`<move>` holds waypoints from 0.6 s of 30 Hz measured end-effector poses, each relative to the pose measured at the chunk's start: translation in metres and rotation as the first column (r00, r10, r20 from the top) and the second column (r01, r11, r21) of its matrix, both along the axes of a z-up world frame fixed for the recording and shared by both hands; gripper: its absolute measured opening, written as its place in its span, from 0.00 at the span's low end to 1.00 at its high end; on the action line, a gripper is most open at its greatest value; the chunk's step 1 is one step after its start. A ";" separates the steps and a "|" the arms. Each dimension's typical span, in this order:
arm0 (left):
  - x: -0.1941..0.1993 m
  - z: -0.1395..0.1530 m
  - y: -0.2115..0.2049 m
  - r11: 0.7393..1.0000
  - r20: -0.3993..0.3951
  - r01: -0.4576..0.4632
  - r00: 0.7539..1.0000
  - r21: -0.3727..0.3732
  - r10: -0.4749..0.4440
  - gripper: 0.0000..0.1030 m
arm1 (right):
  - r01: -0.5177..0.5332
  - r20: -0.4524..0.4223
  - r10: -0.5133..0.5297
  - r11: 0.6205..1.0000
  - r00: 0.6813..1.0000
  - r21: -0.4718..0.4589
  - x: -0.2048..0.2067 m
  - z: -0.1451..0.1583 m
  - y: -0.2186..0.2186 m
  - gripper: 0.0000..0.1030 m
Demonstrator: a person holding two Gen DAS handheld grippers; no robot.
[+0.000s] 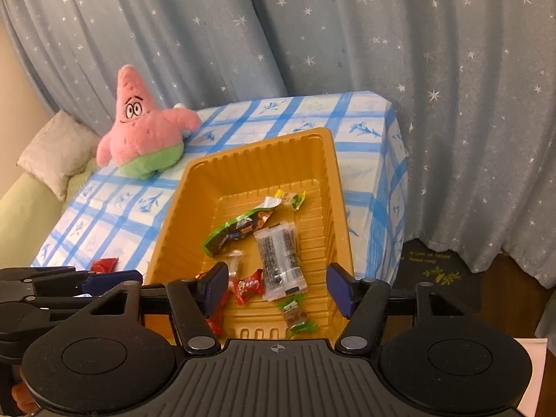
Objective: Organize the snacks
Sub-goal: 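Lower both grippers into the orange tray and open them to drop the candies, then withdraw both open grippers from the tray toward the red candies on the cloth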
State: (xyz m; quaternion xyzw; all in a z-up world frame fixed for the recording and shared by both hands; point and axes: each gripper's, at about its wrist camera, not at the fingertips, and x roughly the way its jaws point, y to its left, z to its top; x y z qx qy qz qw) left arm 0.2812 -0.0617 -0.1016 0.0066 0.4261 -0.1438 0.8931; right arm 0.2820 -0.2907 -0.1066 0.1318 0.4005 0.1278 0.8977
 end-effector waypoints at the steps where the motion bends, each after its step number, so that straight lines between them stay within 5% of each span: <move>1: -0.003 0.002 0.002 1.000 0.001 -0.004 1.000 -0.001 0.004 0.34 | 0.000 -0.003 0.000 1.000 1.000 0.004 -0.002 0.001 -0.001 0.61; 18: -0.083 0.029 0.055 0.994 0.032 -0.112 0.993 0.014 0.111 0.58 | -0.036 0.002 0.035 0.998 0.999 0.057 -0.068 0.019 0.009 0.75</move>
